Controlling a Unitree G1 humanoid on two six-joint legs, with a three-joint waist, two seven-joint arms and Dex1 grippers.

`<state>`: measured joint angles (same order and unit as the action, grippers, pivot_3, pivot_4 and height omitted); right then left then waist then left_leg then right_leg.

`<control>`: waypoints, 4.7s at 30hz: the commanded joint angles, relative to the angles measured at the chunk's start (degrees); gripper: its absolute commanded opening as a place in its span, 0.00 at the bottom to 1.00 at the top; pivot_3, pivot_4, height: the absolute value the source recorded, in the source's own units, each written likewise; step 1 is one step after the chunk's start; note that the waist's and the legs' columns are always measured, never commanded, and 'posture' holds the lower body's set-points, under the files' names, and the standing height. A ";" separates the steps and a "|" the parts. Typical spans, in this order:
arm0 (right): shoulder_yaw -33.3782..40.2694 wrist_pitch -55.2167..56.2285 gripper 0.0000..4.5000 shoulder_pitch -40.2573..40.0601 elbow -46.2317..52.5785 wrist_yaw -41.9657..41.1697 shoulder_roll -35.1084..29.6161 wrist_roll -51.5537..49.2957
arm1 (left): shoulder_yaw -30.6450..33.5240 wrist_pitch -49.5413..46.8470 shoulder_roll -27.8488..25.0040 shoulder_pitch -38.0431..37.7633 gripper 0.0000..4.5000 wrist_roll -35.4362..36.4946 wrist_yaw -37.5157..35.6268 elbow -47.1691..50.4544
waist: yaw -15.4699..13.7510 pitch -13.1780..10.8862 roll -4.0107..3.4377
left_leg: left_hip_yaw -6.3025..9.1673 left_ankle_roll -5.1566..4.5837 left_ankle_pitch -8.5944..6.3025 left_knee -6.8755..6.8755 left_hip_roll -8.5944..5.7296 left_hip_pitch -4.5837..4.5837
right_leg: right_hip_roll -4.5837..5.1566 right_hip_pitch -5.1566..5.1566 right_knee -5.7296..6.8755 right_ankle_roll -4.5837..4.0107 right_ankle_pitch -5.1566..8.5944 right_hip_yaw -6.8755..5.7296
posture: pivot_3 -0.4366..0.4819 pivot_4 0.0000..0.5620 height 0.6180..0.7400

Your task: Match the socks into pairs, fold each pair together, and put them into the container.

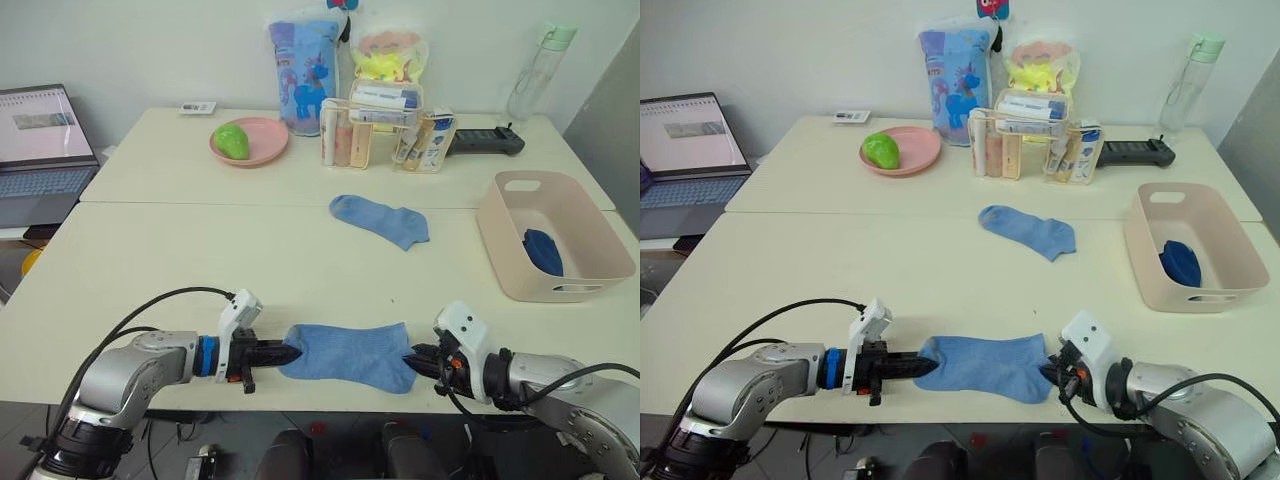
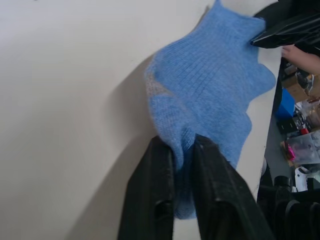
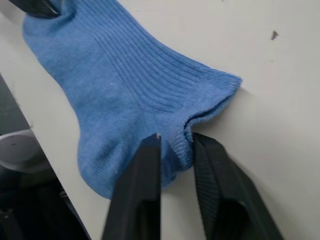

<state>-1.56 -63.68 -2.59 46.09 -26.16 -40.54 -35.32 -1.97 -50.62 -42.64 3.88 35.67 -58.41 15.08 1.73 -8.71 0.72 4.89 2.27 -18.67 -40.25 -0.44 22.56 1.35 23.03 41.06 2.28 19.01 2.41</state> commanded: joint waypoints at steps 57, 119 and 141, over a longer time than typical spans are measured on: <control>-11.31 16.82 0.01 23.55 -25.02 -5.84 16.73 20.73 | -1.93 36.90 3.69 18.19 1.00 -19.70 -0.19 -14.85 | 1.07 -0.11 -0.04 | -0.17 0.00 -0.01 0.28 0.03 -0.60 | -0.06 -0.40 -0.11 -0.04 0.03 -0.07 | 0.48 0.27 0.69; -4.25 -7.45 0.00 26.95 -17.40 2.28 11.58 3.92 | -19.69 21.61 1.85 43.15 0.01 -24.80 -27.42 -40.47 | 0.72 -0.29 0.13 | 0.16 -0.03 -0.02 0.24 -0.08 -0.65 | -0.21 -0.67 -0.22 -0.02 0.04 -0.32 | 0.48 0.27 0.69; -6.89 10.75 0.71 20.55 -11.18 -2.74 2.25 13.79 | -3.62 34.64 3.50 35.94 0.47 -22.12 -20.08 -31.20 | 1.37 -0.28 0.14 | 0.08 0.22 0.13 0.00 -0.01 0.32 | -0.03 0.39 0.08 -0.04 0.02 -0.04 | 0.48 0.27 0.69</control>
<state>-10.97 -55.95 18.35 31.48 -28.03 -37.41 -21.85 -8.49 -18.55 -38.40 40.30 12.04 -79.59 -19.62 3.10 -8.99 0.86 4.98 2.49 -18.54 -40.25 -0.46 22.87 1.32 23.40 41.12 2.24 19.03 2.36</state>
